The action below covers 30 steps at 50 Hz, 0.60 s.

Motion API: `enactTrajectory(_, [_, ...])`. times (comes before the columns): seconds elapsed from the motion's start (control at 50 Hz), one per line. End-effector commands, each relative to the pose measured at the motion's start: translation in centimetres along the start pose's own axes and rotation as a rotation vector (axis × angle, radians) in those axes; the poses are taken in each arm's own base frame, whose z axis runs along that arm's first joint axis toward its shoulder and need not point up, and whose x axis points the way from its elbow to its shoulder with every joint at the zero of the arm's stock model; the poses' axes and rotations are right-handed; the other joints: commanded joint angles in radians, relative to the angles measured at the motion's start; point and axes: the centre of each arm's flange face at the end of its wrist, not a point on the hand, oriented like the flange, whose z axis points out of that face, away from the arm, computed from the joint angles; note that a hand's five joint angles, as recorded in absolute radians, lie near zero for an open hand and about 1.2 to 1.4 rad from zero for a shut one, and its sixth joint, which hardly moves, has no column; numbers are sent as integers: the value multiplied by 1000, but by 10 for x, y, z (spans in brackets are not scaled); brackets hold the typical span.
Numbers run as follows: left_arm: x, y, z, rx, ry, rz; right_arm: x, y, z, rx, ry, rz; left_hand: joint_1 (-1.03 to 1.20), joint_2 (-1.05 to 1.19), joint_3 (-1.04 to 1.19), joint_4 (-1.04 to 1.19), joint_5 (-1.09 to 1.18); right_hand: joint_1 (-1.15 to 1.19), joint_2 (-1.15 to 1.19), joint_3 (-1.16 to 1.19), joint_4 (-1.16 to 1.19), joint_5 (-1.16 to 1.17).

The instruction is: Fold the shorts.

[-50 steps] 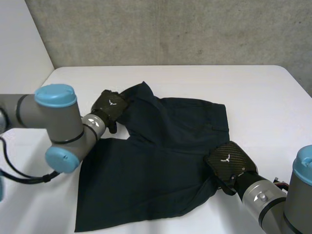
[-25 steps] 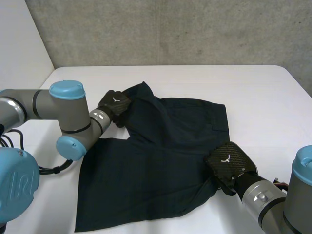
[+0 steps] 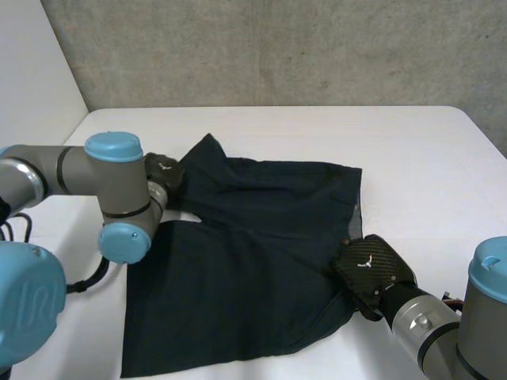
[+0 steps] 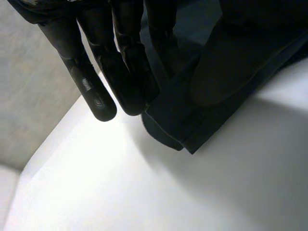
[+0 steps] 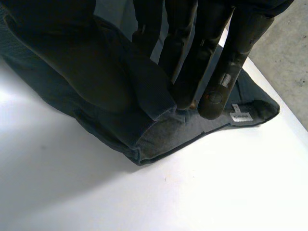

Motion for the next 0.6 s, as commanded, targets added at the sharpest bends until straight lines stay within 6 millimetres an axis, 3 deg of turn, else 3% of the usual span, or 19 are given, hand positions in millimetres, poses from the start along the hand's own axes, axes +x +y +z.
enactTrajectory(0.02, [-8,2,-29,-98,-70,32,-2,0,-1,-1,-8,0,261,203,210,195,262,418,212,214,204,250])
enactTrajectory(0.26, [-6,9,-54,-144,-48,37,-2,1,-3,-6,-11,1,241,183,190,175,242,418,212,214,204,250])
enactTrajectory(0.3, [-5,7,-55,-133,-46,35,-2,1,-3,-7,-7,1,130,72,79,64,131,418,212,214,204,250])
enactTrajectory(0.34, [-6,5,-54,-122,-46,28,-1,0,-4,-7,-7,1,-391,-449,-442,-457,-390,418,212,214,204,250])
enactTrajectory(0.38, [-7,6,-54,-120,-51,24,-1,0,-4,-5,-4,1,-756,-814,-807,-822,-755,418,212,214,204,250])
enactTrajectory(0.46, [-16,-7,-57,-86,-79,9,0,-1,-5,-3,1,2,-845,-904,-896,-911,-844,418,212,214,204,250])
enactTrajectory(0.54, [-35,-28,-74,-33,-114,-49,1,-2,-4,1,2,4,-842,-901,-893,-908,-841,418,212,214,204,250])
enactTrajectory(0.6, [-46,-40,-98,-1,-120,-114,2,-2,-3,7,8,16,-833,-892,-885,-900,-832,418,212,214,204,250])
